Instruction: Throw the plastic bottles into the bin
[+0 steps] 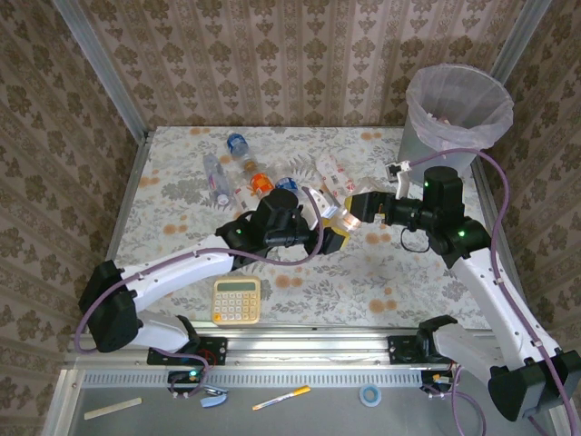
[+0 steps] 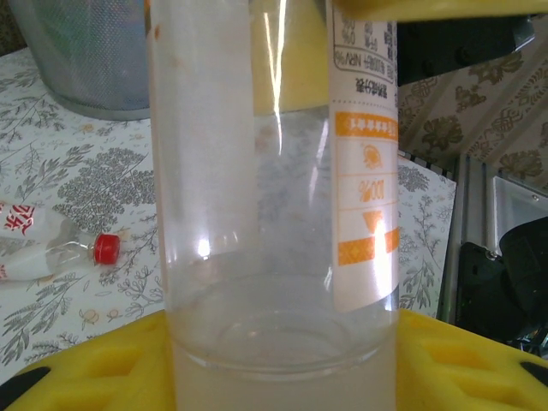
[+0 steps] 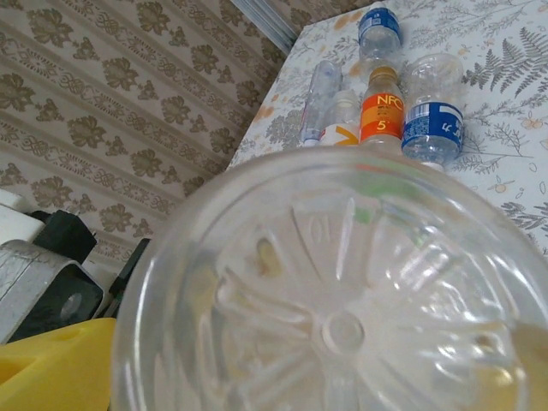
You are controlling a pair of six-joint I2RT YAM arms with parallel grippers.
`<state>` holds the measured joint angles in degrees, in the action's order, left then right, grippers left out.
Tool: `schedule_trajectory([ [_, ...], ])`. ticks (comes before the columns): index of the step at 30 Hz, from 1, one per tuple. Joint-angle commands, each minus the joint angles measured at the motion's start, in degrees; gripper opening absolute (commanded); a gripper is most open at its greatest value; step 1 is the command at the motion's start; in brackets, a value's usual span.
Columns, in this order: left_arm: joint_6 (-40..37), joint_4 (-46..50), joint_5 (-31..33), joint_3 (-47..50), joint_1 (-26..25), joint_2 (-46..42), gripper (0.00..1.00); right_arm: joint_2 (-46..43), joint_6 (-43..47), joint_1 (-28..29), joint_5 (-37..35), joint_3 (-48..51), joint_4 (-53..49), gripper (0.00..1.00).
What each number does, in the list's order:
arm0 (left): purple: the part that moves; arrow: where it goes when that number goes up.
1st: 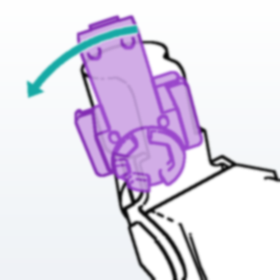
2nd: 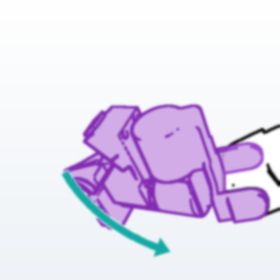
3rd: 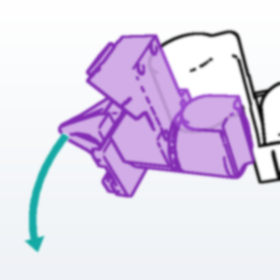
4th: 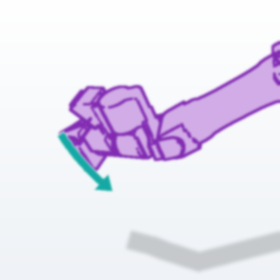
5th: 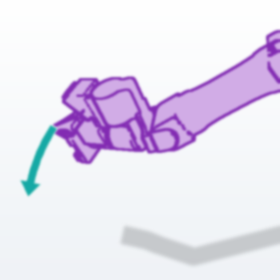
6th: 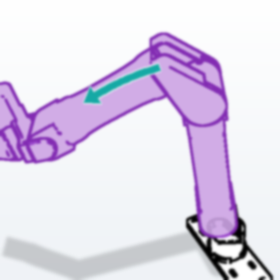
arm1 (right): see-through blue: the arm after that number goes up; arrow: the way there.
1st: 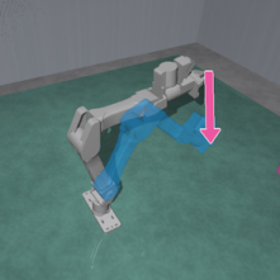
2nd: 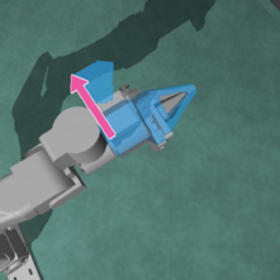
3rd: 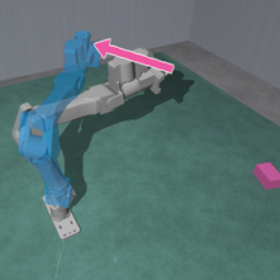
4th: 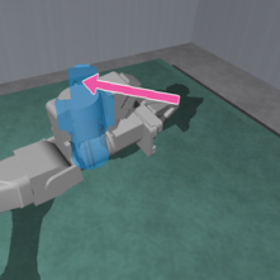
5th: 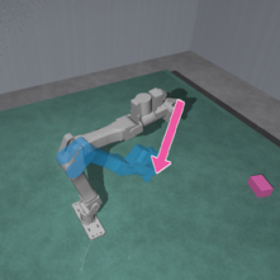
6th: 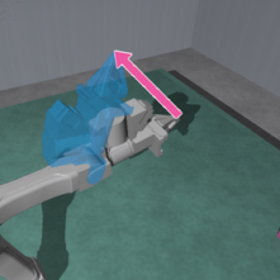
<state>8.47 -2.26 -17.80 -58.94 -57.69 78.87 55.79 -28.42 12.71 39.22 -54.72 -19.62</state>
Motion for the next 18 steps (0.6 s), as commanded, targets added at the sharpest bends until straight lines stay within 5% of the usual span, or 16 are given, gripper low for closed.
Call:
schedule_trajectory([
  [1,-2.2,-3.34,-1.18,-1.62,-0.56,-0.3,0.44,0.78,-0.38,0.44,-1.25,-1.18,-0.24,0.88],
  [10,-3.69,-5.03,-0.74,-0.39,-1.16,-0.74,0.53,1.41,-0.7,0.4,-2.03,-3.17,-1.16,0.56],
  [12,-3.35,-5.03,-0.07,-0.13,-1.24,-0.89,0.8,1.34,-0.12,0.4,-2.46,-3.7,-1.98,0.52],
  [15,-2.33,-6.11,2.83,1.32,-0.91,-2.11,1.0,1.34,2.11,0.37,-4.79,-4.89,-5.04,0.5],
  [18,-0.78,-7.26,3.83,3.01,0.34,-3.81,1.0,1.68,5.33,0.34,-8.79,-6.5,-9.46,0.5],
])
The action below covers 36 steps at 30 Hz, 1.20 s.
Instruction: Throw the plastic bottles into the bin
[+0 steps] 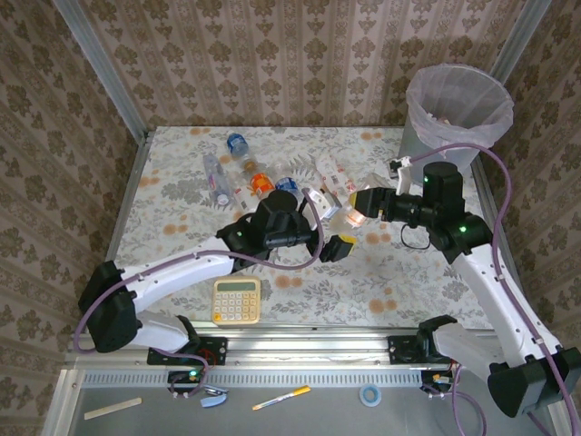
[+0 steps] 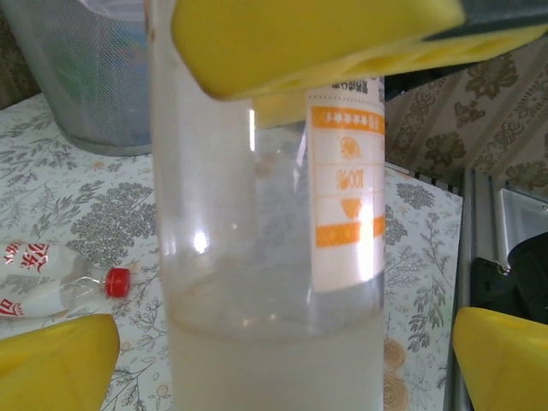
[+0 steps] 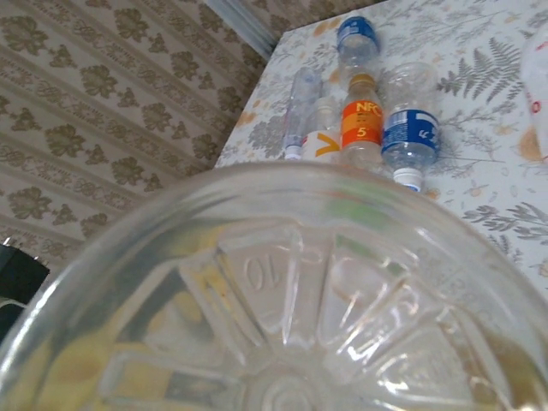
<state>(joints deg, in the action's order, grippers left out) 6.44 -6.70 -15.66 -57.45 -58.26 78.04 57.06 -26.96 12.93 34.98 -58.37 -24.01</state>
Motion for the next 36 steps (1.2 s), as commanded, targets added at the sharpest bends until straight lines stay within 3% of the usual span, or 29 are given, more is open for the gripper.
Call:
schedule_trajectory([
  [1,1.74,-3.0,1.77,2.02,1.35,-3.57,1.0,0.59,5.1,0.1,-5.79,-3.42,-6.33,0.49],
  [6,2.61,-2.72,3.07,4.47,3.42,-7.33,1.0,0.43,11.66,0.09,-16.95,-7.99,-11.69,0.47],
  [14,3.23,-0.52,7.37,8.47,6.68,-13.86,1.0,-1.97,22.14,0.08,-30.27,-16.98,-7.09,0.5],
  [22,4.51,1.52,9.45,12.19,10.19,-20.53,1.0,-9.12,35.18,0.05,-43.77,-12.55,21.16,0.48],
  [25,4.87,1.98,9.94,13.44,11.05,-22.63,1.0,-11.21,41.31,0.04,-44.22,-8.96,34.87,0.48],
  [29,5.37,2.22,10.52,14.71,12.18,-24.61,1.0,-11.93,49.02,0.08,-36.73,-6.61,48.31,0.48],
  [36,5.6,2.77,10.73,15.07,13.86,-25.72,1.0,-9.57,55.18,0.01,-35.77,-8.69,53.83,0.47],
])
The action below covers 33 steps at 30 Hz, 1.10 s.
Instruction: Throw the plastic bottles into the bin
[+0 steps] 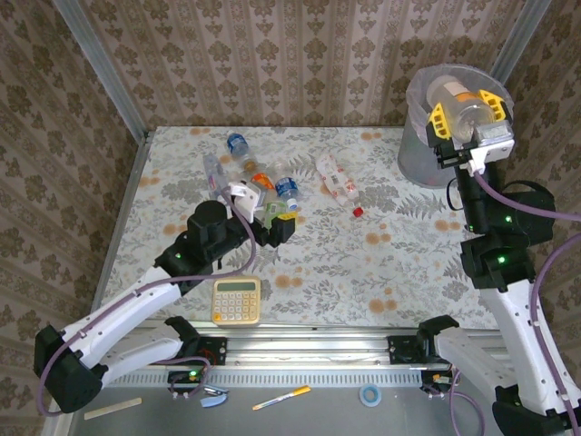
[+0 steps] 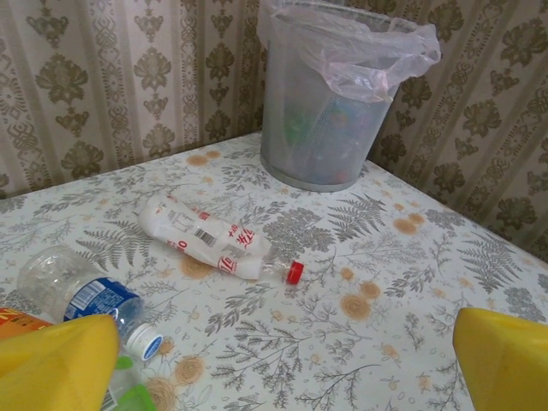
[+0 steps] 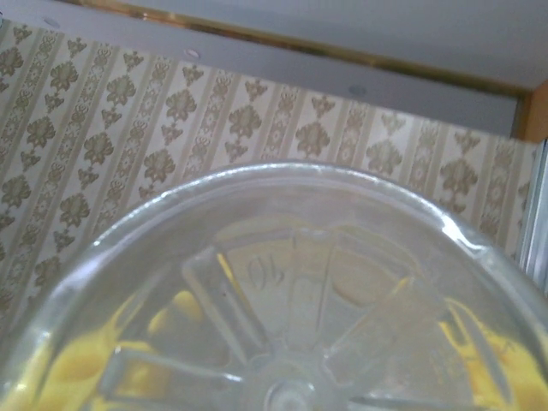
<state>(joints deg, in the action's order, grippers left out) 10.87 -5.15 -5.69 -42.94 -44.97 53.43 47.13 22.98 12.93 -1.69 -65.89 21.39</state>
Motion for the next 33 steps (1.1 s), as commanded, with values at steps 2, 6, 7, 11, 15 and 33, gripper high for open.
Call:
schedule_trajectory([
  [2,1.26,1.19,0.68,0.59,0.84,-1.13,1.0,0.49,6.02,0.01,0.99,-1.17,9.26,0.46],
  [6,1.12,0.73,0.77,0.75,1.24,-1.08,1.0,0.45,7.41,0.04,1.68,-1.64,9.82,0.46],
  [7,1.17,0.49,0.74,0.81,1.29,-1.07,1.0,0.44,7.73,0.01,1.95,-1.79,9.73,0.47],
  [11,1.12,-0.78,0.66,1.02,1.33,-1.06,1.0,0.4,8.24,0.05,2.39,-2.54,10.12,0.47],
  [15,1.08,-1.65,0.59,1.27,1.3,-1.36,1.0,0.32,8.97,0.03,3.0,-3.52,10.19,0.47],
  [33,-10.82,-6.45,0.34,-4.34,1.16,-13.05,1.0,2.06,11.43,-0.01,3.12,-6.05,10.04,0.48],
])
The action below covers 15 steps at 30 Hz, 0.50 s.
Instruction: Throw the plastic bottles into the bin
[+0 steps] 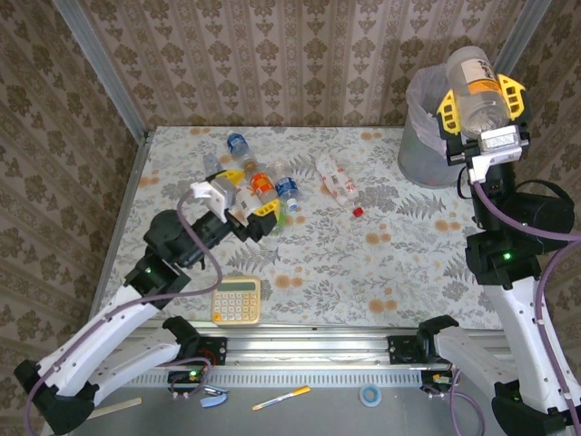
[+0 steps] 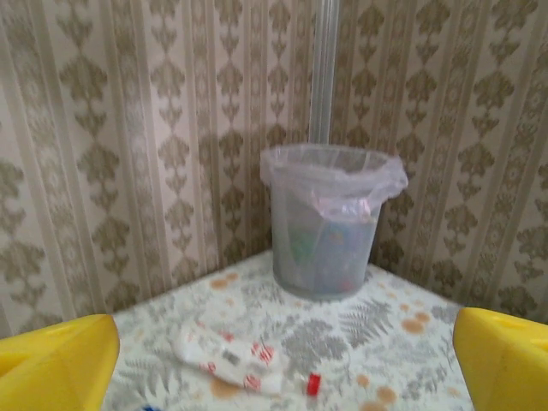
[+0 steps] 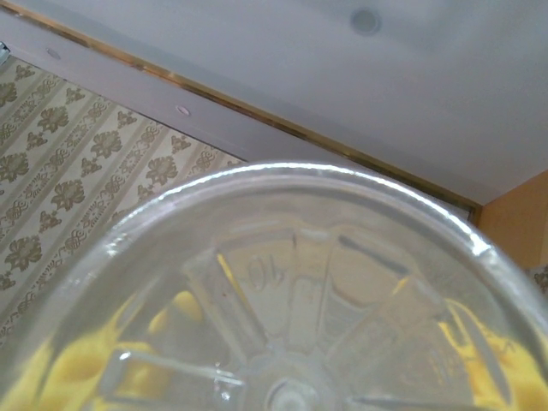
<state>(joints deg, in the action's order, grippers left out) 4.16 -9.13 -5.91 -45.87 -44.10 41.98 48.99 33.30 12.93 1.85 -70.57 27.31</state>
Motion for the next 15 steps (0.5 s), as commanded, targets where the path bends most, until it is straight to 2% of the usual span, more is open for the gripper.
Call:
schedule_trajectory([
  [1,-4.5,-2.39,0.8,-1.37,0.24,-1.98,1.0,0.53,1.15,-0.01,-0.54,-1.42,4.23,0.48],
  [6,-5.91,-0.48,2.35,-1.26,0.24,-2.86,1.0,4.08,1.64,-1.11,-1.82,-2.69,3.89,0.48],
  [9,-6.07,-0.37,2.9,-0.95,0.32,-2.69,1.0,9.69,0.37,-4.53,-4.5,-6.55,-0.17,0.5],
  [13,-5.7,-0.44,4.25,-0.97,0.41,-1.91,1.0,23.22,-3.36,-11.68,-8.76,-20.45,-18.69,0.65],
  [15,-5.5,-0.32,4.13,-1.18,0.42,-1.23,1.0,31.61,-5.52,-12.98,-14.65,-31.51,-30.7,0.71],
])
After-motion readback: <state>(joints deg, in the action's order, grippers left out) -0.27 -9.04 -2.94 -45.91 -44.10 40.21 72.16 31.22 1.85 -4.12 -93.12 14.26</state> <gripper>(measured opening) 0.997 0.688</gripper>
